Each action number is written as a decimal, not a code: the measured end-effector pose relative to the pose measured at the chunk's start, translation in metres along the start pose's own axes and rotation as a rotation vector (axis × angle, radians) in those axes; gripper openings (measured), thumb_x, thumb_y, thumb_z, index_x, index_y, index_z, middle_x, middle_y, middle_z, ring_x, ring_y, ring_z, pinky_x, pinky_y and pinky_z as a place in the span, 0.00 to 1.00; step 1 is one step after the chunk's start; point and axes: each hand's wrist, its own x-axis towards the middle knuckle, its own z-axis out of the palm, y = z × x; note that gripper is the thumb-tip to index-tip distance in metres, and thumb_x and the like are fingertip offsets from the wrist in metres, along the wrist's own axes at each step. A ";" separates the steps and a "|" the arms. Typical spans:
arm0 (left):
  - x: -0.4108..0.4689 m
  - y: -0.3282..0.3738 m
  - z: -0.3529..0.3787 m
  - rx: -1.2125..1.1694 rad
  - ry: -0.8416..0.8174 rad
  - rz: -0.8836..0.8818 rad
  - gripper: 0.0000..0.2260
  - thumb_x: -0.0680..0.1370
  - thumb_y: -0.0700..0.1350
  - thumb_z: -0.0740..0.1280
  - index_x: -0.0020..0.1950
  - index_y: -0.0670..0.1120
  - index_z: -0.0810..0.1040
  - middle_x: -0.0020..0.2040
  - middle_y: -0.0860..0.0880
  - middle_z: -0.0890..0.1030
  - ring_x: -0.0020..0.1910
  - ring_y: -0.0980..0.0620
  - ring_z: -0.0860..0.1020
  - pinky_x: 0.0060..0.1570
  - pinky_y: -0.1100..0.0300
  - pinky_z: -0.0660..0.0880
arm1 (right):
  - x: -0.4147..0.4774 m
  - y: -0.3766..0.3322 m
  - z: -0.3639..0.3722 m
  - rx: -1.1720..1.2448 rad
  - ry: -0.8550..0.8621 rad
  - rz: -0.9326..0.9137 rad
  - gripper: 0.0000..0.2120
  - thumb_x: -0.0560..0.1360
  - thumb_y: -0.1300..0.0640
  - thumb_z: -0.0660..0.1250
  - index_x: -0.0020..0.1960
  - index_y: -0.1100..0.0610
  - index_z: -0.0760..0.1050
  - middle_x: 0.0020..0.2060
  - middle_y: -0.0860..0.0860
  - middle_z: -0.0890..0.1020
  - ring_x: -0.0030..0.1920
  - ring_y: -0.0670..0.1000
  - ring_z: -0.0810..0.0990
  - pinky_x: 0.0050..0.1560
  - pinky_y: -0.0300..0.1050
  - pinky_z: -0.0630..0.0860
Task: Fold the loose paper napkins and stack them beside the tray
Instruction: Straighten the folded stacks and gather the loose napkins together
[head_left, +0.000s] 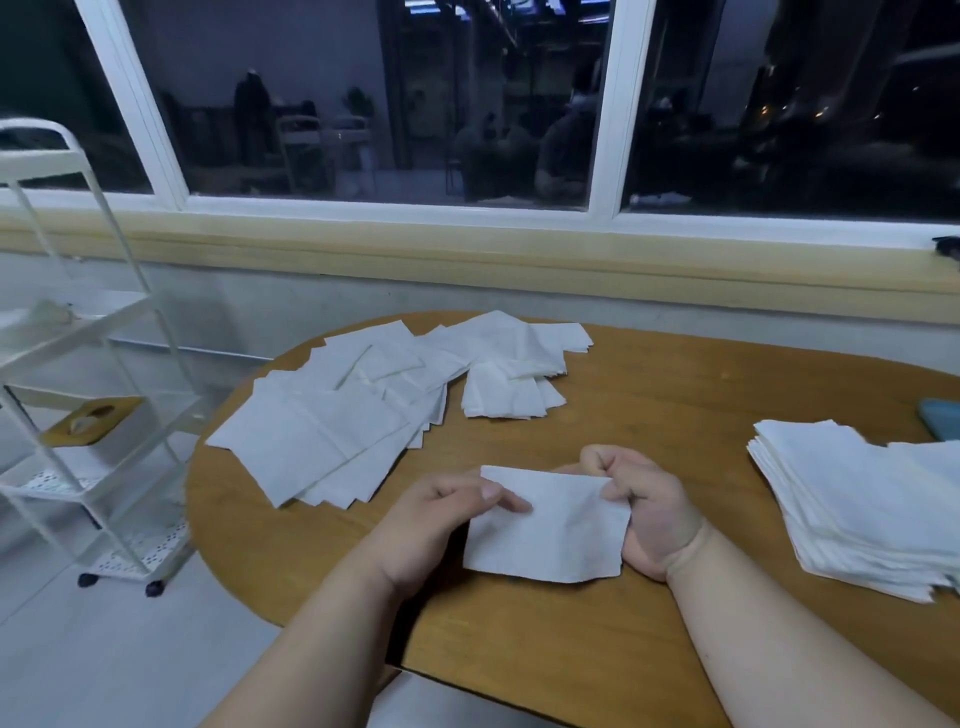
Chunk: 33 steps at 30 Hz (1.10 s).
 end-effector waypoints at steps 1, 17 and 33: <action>0.000 -0.001 0.000 -0.011 0.013 0.007 0.18 0.68 0.60 0.66 0.46 0.51 0.89 0.53 0.51 0.86 0.60 0.55 0.79 0.65 0.58 0.66 | 0.000 0.000 0.001 -0.009 0.012 -0.006 0.14 0.57 0.62 0.65 0.31 0.57 0.57 0.38 0.63 0.67 0.41 0.60 0.68 0.37 0.48 0.65; 0.003 -0.003 0.001 0.024 0.117 -0.074 0.09 0.72 0.49 0.71 0.51 0.56 0.87 0.53 0.54 0.86 0.54 0.58 0.82 0.51 0.70 0.73 | -0.002 -0.003 0.017 -0.465 0.189 -0.052 0.12 0.65 0.49 0.69 0.36 0.53 0.67 0.35 0.53 0.65 0.38 0.55 0.62 0.40 0.52 0.58; 0.020 -0.020 -0.090 0.259 0.387 -0.142 0.22 0.78 0.35 0.64 0.40 0.62 0.86 0.46 0.65 0.84 0.44 0.59 0.81 0.44 0.65 0.72 | 0.091 -0.001 0.058 -0.882 0.455 -0.135 0.05 0.76 0.58 0.69 0.46 0.48 0.80 0.44 0.45 0.83 0.46 0.49 0.82 0.50 0.48 0.77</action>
